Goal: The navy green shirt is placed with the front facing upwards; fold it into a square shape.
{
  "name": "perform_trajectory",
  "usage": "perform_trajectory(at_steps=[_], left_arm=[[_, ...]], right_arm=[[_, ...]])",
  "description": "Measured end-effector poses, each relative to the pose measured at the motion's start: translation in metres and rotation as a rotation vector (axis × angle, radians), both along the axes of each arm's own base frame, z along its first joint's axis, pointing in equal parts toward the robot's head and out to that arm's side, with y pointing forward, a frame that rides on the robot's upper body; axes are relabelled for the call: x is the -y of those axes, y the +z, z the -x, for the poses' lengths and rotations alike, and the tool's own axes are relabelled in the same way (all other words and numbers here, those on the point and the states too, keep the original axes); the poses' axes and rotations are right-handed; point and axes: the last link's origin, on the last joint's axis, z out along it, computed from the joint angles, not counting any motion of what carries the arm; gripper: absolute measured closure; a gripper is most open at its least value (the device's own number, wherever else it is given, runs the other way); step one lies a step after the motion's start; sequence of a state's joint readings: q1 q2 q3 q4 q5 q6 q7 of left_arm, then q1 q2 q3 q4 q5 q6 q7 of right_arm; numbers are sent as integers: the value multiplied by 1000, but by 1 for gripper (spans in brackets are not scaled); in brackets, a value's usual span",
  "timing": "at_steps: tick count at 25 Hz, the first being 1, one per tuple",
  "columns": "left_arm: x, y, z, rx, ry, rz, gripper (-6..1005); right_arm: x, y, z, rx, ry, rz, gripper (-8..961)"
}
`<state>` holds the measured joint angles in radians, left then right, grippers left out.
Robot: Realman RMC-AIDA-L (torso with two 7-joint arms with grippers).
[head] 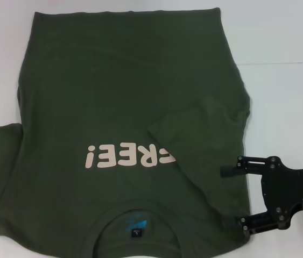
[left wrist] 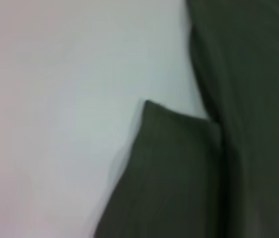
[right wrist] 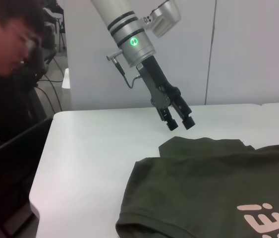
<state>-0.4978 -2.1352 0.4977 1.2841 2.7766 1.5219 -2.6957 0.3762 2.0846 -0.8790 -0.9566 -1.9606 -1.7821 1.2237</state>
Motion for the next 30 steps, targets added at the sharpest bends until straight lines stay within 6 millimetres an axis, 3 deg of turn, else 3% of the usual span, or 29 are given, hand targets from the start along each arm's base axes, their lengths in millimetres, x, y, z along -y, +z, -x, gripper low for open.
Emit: perform_trajectory(at_steps=[11, 30], left_arm=[[-11, -4, -13, -69, 41, 47, 66], [-8, -14, 4, -53, 83, 33, 66]], right_arm=[[-2, -5, -2, -2, -18, 1, 32], [-9, -9, 2, 12, -7, 2, 33]])
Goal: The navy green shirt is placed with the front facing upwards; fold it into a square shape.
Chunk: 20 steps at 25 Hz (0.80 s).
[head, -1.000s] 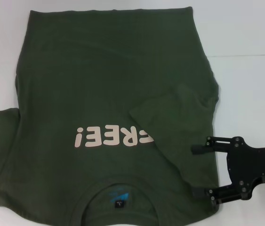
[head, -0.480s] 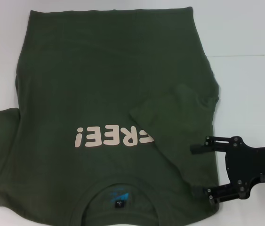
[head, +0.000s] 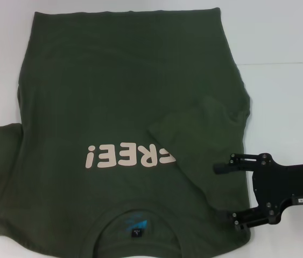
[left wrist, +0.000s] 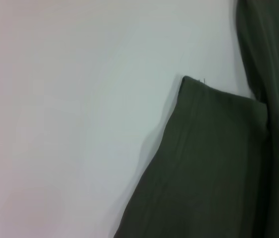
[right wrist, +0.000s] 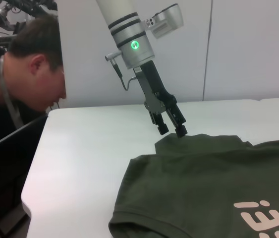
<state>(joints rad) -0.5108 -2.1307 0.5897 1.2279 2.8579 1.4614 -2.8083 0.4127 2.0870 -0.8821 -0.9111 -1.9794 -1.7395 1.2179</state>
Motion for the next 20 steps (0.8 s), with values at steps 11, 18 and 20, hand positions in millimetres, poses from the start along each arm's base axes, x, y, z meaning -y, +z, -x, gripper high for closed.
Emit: perform_trajectory(at_steps=[11, 18, 20], left_arm=[[2, -1, 7, -9, 9, -12, 66], [1, -3, 9, -11, 11, -12, 66], [1, -4, 10, -11, 12, -11, 66]], right_arm=[[-4, -2, 3, 4, 2, -3, 33], [-6, -3, 4, 1, 0, 1, 34], [-6, -4, 4, 3, 1, 3, 34]])
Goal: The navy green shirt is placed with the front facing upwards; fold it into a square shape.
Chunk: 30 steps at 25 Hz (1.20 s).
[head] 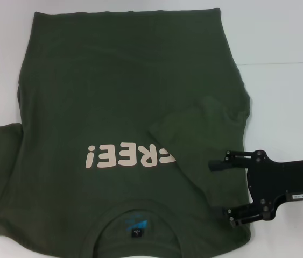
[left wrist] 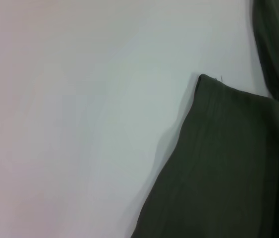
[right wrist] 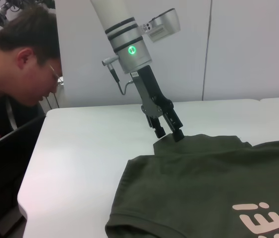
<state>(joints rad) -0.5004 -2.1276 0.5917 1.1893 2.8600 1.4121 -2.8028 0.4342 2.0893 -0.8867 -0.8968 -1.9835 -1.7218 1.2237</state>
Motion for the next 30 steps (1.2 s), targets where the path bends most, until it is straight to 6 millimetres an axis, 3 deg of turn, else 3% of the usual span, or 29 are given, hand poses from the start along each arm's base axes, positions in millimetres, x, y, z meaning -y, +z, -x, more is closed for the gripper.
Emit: perform_trajectory(at_steps=[30], left_arm=[[0, 0, 5, -12, 1, -5, 66]], right_arm=[[-4, -6, 1, 34, 5, -3, 35]])
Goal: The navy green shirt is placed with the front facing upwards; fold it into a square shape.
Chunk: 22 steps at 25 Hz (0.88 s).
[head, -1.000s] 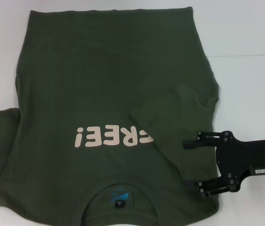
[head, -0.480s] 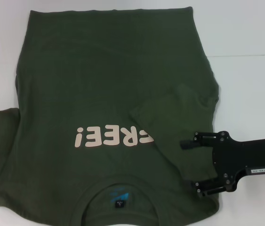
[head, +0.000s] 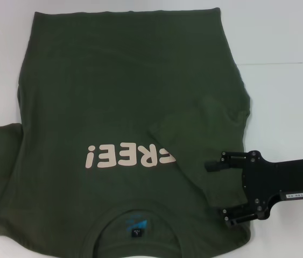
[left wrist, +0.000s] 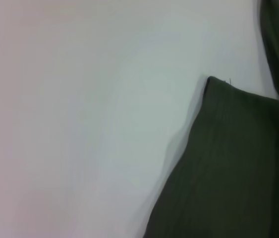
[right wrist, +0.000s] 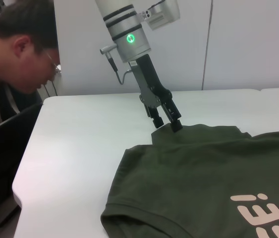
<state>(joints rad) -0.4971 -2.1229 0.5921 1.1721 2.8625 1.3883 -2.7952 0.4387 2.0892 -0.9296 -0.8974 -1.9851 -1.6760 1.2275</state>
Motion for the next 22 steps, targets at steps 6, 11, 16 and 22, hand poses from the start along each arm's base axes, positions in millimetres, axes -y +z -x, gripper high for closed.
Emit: perform_trajectory(at_steps=[6, 11, 16, 22], left_arm=[[1, -2, 3, -3, 1, 3, 66], [1, -2, 3, -3, 1, 4, 73], [1, -3, 3, 0, 1, 11, 112], [-4, -14, -7, -27, -61, 84, 158]], right_arm=[[0, 0, 0, -1, -1, 2, 36], [0, 0, 0, -1, -1, 1, 36], [0, 0, 1, -1, -1, 1, 36], [0, 0, 0, -1, -2, 1, 36]])
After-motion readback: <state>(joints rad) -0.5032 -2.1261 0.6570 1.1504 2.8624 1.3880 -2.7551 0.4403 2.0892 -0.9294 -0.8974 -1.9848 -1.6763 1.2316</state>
